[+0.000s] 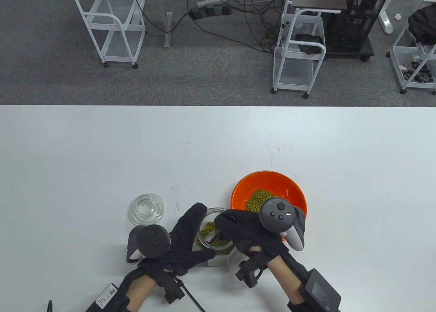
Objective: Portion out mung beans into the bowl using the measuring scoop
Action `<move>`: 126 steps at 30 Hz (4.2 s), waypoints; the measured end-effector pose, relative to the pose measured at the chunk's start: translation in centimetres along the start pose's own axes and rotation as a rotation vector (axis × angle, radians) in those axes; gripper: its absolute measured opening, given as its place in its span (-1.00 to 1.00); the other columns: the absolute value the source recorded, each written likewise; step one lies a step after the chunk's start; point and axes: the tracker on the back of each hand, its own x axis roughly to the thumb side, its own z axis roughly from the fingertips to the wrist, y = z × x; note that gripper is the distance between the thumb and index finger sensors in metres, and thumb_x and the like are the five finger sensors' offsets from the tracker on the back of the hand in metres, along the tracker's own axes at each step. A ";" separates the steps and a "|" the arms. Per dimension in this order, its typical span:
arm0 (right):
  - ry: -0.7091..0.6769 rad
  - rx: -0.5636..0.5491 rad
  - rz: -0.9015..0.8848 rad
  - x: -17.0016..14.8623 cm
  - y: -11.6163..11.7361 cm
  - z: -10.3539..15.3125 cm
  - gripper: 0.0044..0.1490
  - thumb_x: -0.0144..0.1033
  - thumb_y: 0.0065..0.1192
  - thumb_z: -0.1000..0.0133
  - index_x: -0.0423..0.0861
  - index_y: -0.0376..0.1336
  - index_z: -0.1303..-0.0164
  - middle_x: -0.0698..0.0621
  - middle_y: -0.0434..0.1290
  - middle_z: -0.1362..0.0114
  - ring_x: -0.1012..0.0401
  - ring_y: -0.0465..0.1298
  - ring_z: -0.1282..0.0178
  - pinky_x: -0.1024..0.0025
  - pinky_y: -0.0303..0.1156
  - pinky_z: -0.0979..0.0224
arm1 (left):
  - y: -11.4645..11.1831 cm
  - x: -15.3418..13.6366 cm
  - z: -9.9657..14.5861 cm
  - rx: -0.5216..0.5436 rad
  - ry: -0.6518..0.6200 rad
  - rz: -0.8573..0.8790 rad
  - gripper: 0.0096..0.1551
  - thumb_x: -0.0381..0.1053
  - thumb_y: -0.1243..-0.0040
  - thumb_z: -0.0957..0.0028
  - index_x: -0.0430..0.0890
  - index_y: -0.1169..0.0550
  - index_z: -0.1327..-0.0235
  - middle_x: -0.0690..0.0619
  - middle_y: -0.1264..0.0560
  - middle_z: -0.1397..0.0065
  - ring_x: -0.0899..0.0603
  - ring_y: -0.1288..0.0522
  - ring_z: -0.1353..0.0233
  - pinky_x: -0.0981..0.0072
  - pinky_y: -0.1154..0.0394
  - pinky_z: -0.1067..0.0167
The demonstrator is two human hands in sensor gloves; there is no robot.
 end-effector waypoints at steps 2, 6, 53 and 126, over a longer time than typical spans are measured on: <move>0.012 0.020 -0.028 -0.2 -0.1 0.0 -0.47 -0.08 0.38 -0.13 -0.24 0.55 -0.04 -0.23 0.72 0.15 0.32 0.53 0.79 0.29 0.69 0.42 | 0.0 0.0 0.0 0.000 0.000 0.000 0.35 0.43 -0.24 -0.06 -0.07 0.26 -0.73 -0.32 0.17 -0.81 -0.52 -0.03 -0.73 -0.62 -0.09 -0.45; 0.050 -0.005 -0.117 -1.0 -0.3 0.0 -0.48 -0.09 0.35 -0.15 -0.25 0.56 -0.02 -0.24 0.71 0.17 0.33 0.53 0.80 0.30 0.69 0.43 | 0.0 0.0 0.0 0.000 0.000 0.000 0.35 0.43 -0.24 -0.06 -0.07 0.26 -0.73 -0.32 0.17 -0.81 -0.52 -0.03 -0.73 -0.62 -0.09 -0.45; 0.329 -0.128 -0.824 -10.4 -5.1 -0.5 -0.49 -0.05 0.20 -0.24 -0.21 0.51 -0.04 -0.16 0.69 0.22 0.35 0.57 0.73 0.31 0.72 0.35 | 0.0 0.0 -0.1 0.000 0.001 0.000 0.35 0.43 -0.24 -0.06 -0.06 0.25 -0.74 -0.32 0.17 -0.81 -0.51 -0.03 -0.73 -0.62 -0.09 -0.45; -0.305 -0.618 0.554 -2.2 -10.6 3.7 -0.48 0.01 0.19 -0.16 -0.18 0.55 0.20 -0.14 0.63 0.40 0.28 0.52 0.76 0.21 0.68 0.35 | 0.0 0.0 -0.1 0.000 0.001 0.000 0.35 0.43 -0.24 -0.05 -0.06 0.25 -0.74 -0.32 0.17 -0.81 -0.52 -0.03 -0.73 -0.62 -0.09 -0.45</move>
